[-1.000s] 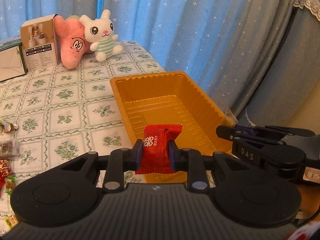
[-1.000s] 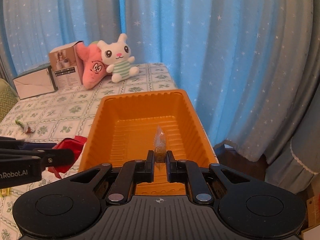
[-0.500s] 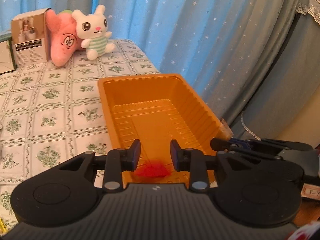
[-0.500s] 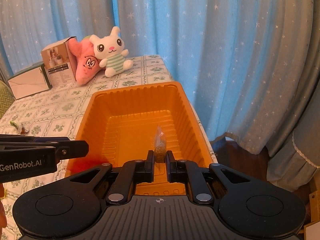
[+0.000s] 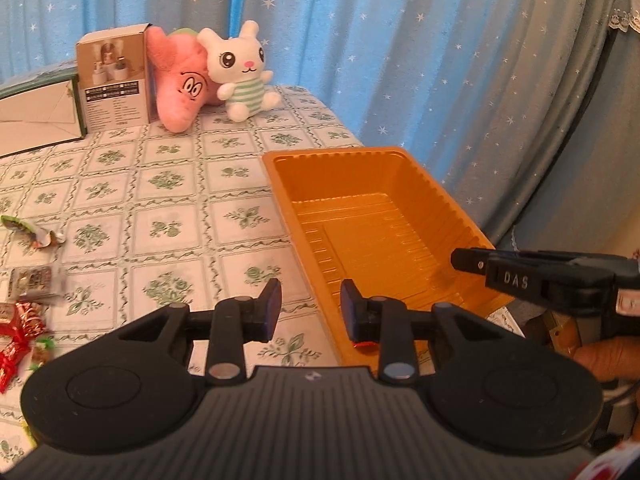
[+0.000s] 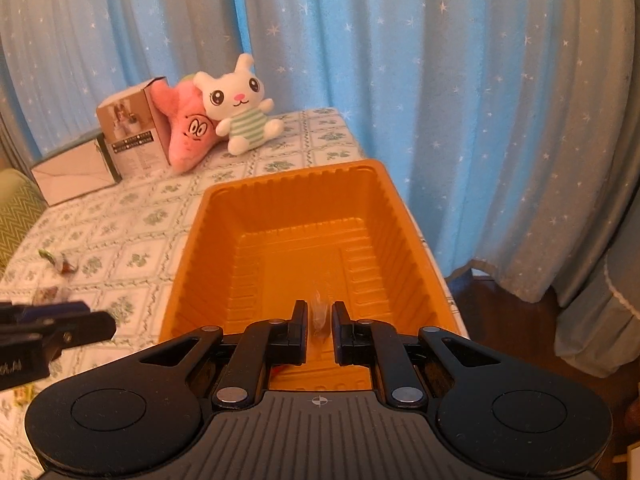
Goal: Organize snacks
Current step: 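Carry both candies over the orange tray and open both tools to drop them, then move both tools back from the tray toward the candy pile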
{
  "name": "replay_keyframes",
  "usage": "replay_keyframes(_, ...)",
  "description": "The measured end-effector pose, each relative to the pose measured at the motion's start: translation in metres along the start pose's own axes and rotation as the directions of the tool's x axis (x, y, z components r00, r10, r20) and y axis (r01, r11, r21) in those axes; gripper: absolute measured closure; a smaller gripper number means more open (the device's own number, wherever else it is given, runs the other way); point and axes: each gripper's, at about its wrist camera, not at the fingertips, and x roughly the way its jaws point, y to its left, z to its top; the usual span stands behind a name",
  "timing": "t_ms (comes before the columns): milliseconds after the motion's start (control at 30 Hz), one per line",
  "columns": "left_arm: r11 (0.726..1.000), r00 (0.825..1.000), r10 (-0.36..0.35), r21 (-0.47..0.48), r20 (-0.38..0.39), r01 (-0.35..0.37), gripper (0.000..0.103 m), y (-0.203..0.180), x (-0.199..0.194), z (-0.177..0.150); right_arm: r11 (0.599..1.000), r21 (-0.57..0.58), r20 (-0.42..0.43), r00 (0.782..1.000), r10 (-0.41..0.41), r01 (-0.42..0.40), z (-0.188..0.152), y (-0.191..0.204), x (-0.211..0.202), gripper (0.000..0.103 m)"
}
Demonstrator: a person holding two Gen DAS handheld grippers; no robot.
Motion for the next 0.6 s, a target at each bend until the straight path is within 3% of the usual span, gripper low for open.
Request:
replay_keyframes(67, 1.0, 1.0, 0.003, -0.002, 0.0, -0.003, 0.075, 0.004, -0.004, -0.003, 1.0, 0.008, 0.014, 1.0, -0.001, 0.001, 0.001, 0.001, -0.003, 0.078)
replay_keyframes(100, 1.0, 1.0, 0.004, -0.001, 0.001, -0.004, 0.075, 0.006, -0.007, -0.005, 1.0, 0.011, 0.02, 1.0, -0.005, 0.005, 0.001, 0.001, -0.005, 0.063)
replay_keyframes(133, 1.0, 1.0, 0.006, -0.001, 0.002, -0.006, 0.075, 0.008, -0.01, -0.006, 1.0, 0.015, 0.027, 1.0, -0.008, 0.008, 0.0, 0.001, -0.008, 0.058)
replay_keyframes(333, 1.0, 1.0, 0.023, -0.004, 0.001, -0.023, 0.075, 0.024, -0.03, -0.021, 0.999, 0.043, 0.039, 0.999, -0.003, 0.001, -0.011, 0.007, -0.037, 0.058)
replay_keyframes(600, 0.997, 0.998, 0.07, -0.011, -0.004, -0.07, 0.075, 0.053, -0.07, -0.052, 0.999, 0.023, 0.03, 0.999, 0.022, -0.023, -0.044, 0.051, -0.071, 0.058)
